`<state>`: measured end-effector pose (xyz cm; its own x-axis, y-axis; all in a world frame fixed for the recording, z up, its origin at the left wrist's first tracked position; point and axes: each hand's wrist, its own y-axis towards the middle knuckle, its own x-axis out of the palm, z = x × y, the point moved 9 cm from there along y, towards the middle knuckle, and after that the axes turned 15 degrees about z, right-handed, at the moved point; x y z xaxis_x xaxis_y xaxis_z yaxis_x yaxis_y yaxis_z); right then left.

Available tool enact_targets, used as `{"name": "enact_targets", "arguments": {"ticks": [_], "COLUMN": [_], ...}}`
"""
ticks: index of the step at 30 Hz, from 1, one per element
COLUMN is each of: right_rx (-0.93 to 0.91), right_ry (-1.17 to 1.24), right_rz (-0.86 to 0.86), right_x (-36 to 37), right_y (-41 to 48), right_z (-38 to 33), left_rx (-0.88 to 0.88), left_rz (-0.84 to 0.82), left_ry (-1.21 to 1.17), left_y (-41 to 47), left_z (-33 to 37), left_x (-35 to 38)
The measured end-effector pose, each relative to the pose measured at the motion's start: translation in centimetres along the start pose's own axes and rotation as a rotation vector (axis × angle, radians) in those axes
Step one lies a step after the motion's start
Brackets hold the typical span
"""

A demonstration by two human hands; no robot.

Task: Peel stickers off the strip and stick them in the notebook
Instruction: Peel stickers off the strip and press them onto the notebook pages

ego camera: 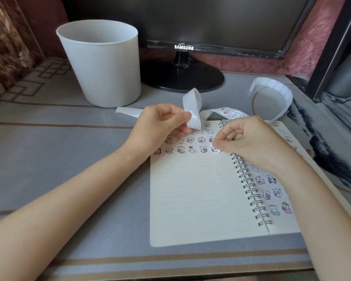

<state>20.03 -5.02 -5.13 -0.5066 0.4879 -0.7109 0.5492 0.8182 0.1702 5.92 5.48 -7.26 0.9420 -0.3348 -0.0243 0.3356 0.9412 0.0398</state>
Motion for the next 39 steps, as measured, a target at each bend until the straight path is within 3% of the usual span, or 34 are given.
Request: {"name": "enact_targets", "arguments": {"ticks": [15,39], "right_rx": [-0.097,-0.076], "right_ry": [-0.192,-0.115], "right_rz": [0.058,0.049], "right_x": [-0.3,0.2], "right_y": [-0.5,0.4], "right_z": [-0.7,0.5], "left_rx": [0.0,-0.002], "left_rz": [-0.008,-0.01], "left_ry": [0.017,0.018], "left_y": [0.0,0.1], "left_z": [-0.1,-0.2], "left_x": [0.1,0.1]}}
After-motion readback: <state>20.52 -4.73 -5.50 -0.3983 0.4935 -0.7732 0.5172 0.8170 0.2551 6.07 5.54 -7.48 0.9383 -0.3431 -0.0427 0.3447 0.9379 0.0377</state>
